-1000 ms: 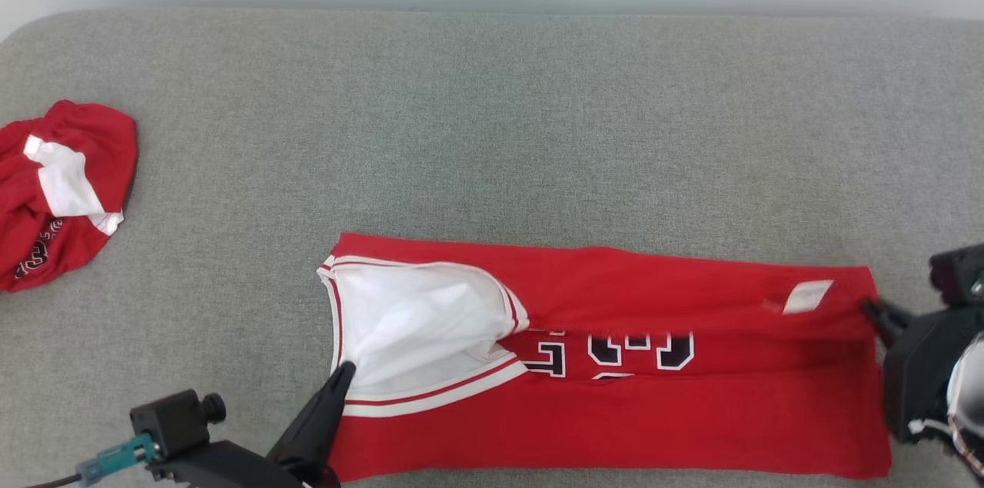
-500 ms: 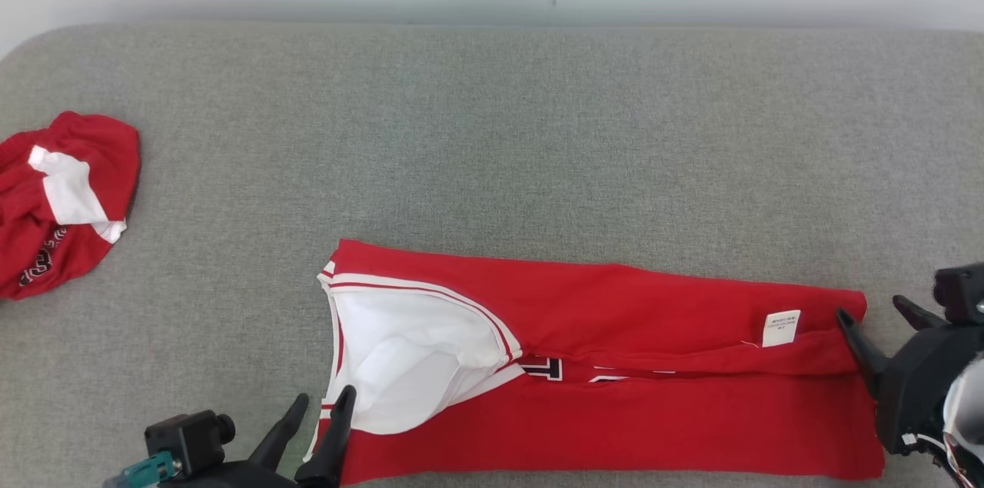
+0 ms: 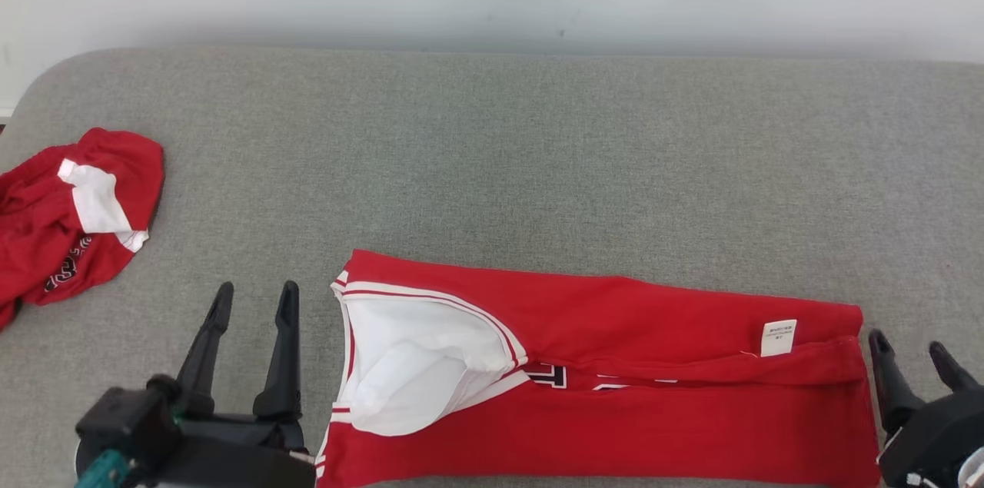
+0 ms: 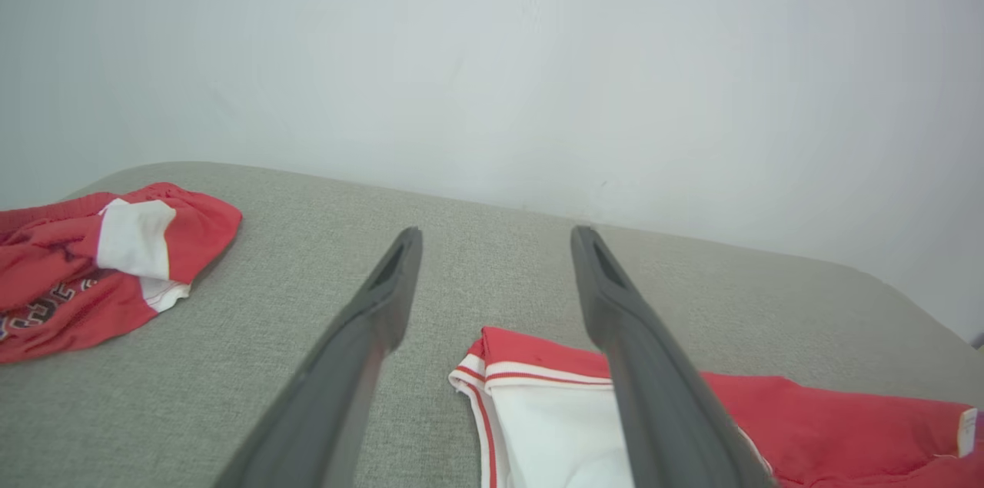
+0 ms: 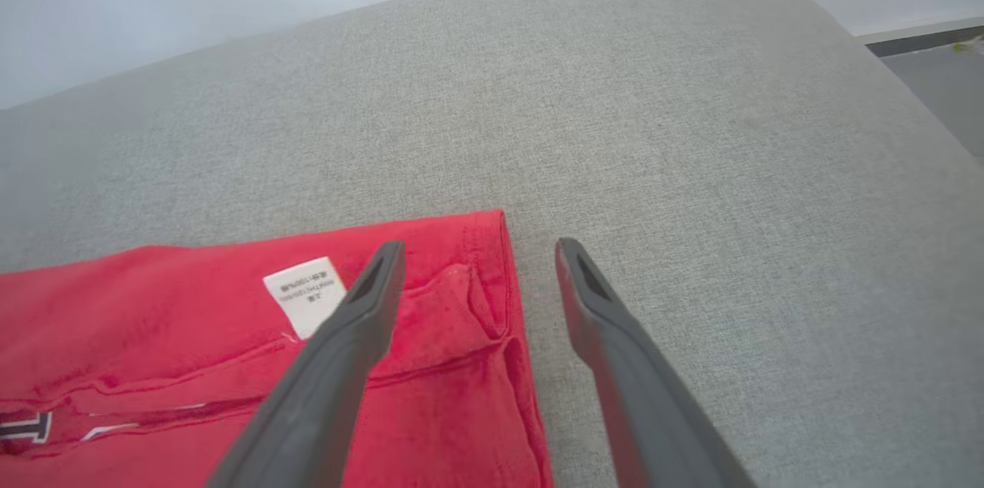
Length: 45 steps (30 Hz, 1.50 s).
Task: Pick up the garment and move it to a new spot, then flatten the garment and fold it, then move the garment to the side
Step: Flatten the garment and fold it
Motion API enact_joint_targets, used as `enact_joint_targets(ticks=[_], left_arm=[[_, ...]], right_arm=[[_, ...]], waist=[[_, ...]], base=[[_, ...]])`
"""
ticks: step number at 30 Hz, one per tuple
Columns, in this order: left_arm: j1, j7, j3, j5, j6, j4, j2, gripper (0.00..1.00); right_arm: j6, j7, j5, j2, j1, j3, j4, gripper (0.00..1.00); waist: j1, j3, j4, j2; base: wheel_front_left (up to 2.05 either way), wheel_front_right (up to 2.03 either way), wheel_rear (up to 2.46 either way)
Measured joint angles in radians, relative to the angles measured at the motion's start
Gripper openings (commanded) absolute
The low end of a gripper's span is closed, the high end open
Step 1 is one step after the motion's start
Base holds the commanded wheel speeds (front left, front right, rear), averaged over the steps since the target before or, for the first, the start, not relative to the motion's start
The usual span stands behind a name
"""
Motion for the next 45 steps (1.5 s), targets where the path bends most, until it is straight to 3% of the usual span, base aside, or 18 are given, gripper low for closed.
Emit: enact_joint_targets(ticks=[8,17,23,34,36,37,41,45], left_arm=[[0.086,0.000,0.147,0.173,-0.094,-0.007,-0.112,1.00],[0.102,0.000,0.202,0.237,-0.181,0.058,-0.168,1.00],[0.103,0.000,0.222,0.255,-0.216,0.085,-0.195,1.00],[0.103,0.000,0.238,0.288,-0.242,0.113,-0.218,1.00],[0.103,0.000,0.237,0.288,-0.243,0.118,-0.219,1.00],[0.102,0.000,0.237,0.288,-0.243,0.120,-0.220,1.00],[0.101,0.000,0.238,0.288,-0.244,0.123,-0.221,1.00],[0.101,0.000,0.243,0.288,-0.244,0.125,-0.222,1.00]], right_arm=[[0.000,-0.046,-0.045,0.024,-0.015,-0.036,0.119,1.00],[0.000,-0.037,-0.054,0.026,-0.068,-0.017,0.250,1.00],[0.000,-0.018,-0.078,0.026,-0.079,-0.027,0.304,1.00],[0.000,0.003,-0.108,0.024,-0.118,-0.009,0.356,1.00],[0.000,0.013,-0.106,0.024,-0.120,0.004,0.358,0.27],[0.000,0.017,-0.104,0.023,-0.120,0.008,0.356,0.00],[0.000,-0.003,-0.104,0.027,-0.131,-0.003,0.355,0.00],[0.000,-0.046,-0.115,0.030,-0.165,-0.087,0.351,0.00]], waist=[[0.0000,0.004,-0.004,0.0000],[0.0001,0.008,-0.001,0.0000],[0.0000,0.009,0.006,0.0001],[0.0000,0.013,0.014,0.0000],[0.0001,0.012,0.016,0.0000],[0.0000,0.012,0.017,0.0000],[0.0000,0.016,0.016,0.0000],[0.0002,0.020,0.009,0.0000]], base=[[0.00,0.00,0.00],[0.00,0.00,0.00],[0.00,0.00,0.00],[0.00,0.00,0.00],[0.00,0.00,0.00],[0.00,0.00,0.00],[0.00,0.00,0.00],[0.00,0.00,0.00]])
